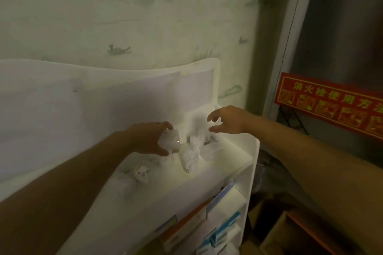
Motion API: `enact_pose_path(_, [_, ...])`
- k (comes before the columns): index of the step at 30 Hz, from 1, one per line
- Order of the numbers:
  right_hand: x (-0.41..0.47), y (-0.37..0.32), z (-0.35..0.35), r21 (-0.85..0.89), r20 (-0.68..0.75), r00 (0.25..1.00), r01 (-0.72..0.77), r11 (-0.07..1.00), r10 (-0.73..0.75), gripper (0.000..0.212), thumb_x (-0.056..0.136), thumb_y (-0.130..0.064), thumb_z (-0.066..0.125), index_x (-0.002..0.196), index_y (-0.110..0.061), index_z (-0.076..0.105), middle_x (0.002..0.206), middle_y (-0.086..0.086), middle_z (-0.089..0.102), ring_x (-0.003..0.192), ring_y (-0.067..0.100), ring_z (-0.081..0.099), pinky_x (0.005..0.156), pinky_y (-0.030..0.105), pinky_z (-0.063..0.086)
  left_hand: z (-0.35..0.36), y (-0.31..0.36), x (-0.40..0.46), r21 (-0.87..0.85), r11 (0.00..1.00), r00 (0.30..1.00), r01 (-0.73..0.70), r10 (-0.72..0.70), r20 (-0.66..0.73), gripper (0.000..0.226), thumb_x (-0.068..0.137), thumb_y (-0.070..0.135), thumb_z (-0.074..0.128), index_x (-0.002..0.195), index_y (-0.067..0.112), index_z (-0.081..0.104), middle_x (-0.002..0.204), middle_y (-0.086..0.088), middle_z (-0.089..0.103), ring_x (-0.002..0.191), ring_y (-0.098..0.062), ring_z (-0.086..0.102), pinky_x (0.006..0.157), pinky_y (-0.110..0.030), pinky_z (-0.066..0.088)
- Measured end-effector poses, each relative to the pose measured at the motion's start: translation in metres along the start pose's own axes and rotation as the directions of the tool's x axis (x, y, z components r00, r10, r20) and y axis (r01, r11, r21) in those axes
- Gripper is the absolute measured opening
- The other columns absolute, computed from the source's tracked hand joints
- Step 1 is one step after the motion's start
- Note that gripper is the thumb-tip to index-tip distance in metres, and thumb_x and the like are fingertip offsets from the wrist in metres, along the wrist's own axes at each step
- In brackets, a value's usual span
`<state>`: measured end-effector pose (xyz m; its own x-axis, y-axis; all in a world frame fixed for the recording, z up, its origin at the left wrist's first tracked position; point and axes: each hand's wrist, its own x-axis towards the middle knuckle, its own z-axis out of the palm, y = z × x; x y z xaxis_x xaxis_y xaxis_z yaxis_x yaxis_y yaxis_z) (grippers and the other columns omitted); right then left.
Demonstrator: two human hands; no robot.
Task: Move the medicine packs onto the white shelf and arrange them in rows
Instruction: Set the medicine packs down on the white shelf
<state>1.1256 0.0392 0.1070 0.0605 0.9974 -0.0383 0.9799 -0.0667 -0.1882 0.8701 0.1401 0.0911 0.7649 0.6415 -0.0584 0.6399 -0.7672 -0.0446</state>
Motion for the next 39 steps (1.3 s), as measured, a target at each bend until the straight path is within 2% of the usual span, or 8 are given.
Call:
enact_pose_path(4, [0.008,0.028,0.006,0.024,0.032,0.999,0.018,1.0,-0.019,0.049,0.09,-0.049,0.059,0.133,-0.026,0.054,0.131,-0.002,0.059,0.112,0.018,0.058,0.099,0.035,0.048,0.008,0.017,0.015,-0.034,0.999,0.999,0.019,-0.018,0.046,0.081,0.072,0.051,0.075,0.139,0.032,0.034,0.139,0.005,0.05,0.118,-0.019,0.053,0.099,-0.038,0.046])
enact_pose_path(7, [0.015,0.036,0.014,0.042,0.059,0.997,0.047,0.998,-0.049,0.049,0.09,-0.049,0.059,0.134,-0.027,0.053,0.132,-0.002,0.058,0.114,0.017,0.057,0.099,0.032,0.046,0.018,0.017,0.01,-0.061,0.998,0.986,0.034,-0.023,0.164,0.081,0.073,0.048,0.076,0.14,0.033,0.032,0.141,0.006,0.047,0.123,-0.016,0.049,0.103,-0.035,0.042])
enact_pose_path(12, [0.028,0.026,0.033,0.119,0.089,0.989,0.107,0.987,-0.118,0.049,0.09,-0.047,0.061,0.134,-0.027,0.053,0.133,-0.002,0.057,0.11,0.016,0.06,0.098,0.032,0.048,0.038,0.017,-0.013,-0.007,0.998,0.971,0.062,-0.058,0.232,0.085,0.07,0.066,0.068,0.141,0.042,0.029,0.143,0.018,0.042,0.128,-0.01,0.045,0.105,-0.03,0.036])
enact_pose_path(19, [0.057,-0.014,0.052,0.182,0.101,0.963,0.227,0.957,-0.248,0.047,0.088,-0.046,0.064,0.13,-0.027,0.056,0.13,-0.001,0.057,0.109,0.019,0.059,0.083,0.031,0.056,0.051,-0.001,-0.057,-0.083,0.978,0.97,0.192,-0.176,0.168,0.09,0.066,0.074,0.063,0.142,0.043,0.027,0.141,0.023,0.042,0.127,-0.006,0.044,0.101,-0.025,0.037])
enact_pose_path(22, [0.065,-0.047,0.058,0.155,0.099,0.94,0.311,0.938,-0.328,0.046,0.089,-0.043,0.063,0.131,-0.024,0.056,0.13,-0.002,0.059,0.112,0.017,0.058,0.088,0.027,0.047,0.057,-0.013,-0.086,-0.094,0.961,0.951,0.259,-0.236,0.201,0.087,0.068,0.071,0.065,0.141,0.04,0.029,0.141,0.02,0.043,0.125,-0.007,0.046,0.099,-0.024,0.037])
enact_pose_path(26, [0.073,-0.087,0.072,0.142,0.108,0.911,0.382,0.913,-0.398,0.046,0.089,-0.044,0.063,0.13,-0.025,0.057,0.128,-0.002,0.061,0.11,0.015,0.058,0.092,0.029,0.045,0.073,-0.028,-0.119,-0.039,0.955,0.936,0.293,-0.278,0.216,0.084,0.069,0.067,0.067,0.14,0.04,0.03,0.141,0.019,0.044,0.123,-0.007,0.048,0.097,-0.025,0.039])
enact_pose_path(33, [0.075,-0.119,0.099,0.092,0.164,0.894,0.407,0.909,-0.417,0.046,0.089,-0.048,0.061,0.13,-0.029,0.056,0.129,-0.008,0.06,0.116,0.014,0.055,0.097,0.034,0.046,0.119,-0.03,-0.12,-0.057,0.967,0.968,0.247,-0.244,0.061,0.09,0.068,0.075,0.062,0.143,0.036,0.032,0.148,0.012,0.033,0.129,-0.012,0.039,0.105,-0.029,0.035])
enact_pose_path(39, [0.07,-0.116,0.107,0.077,0.17,0.9,0.393,0.916,-0.401,0.047,0.087,-0.047,0.062,0.13,-0.028,0.057,0.129,-0.007,0.06,0.114,0.014,0.056,0.097,0.035,0.046,0.132,-0.026,-0.106,0.02,0.968,0.965,0.251,-0.252,0.069,0.103,0.067,0.073,0.064,0.148,0.03,0.017,0.151,0.002,0.023,0.132,-0.02,0.031,0.108,-0.035,0.031])
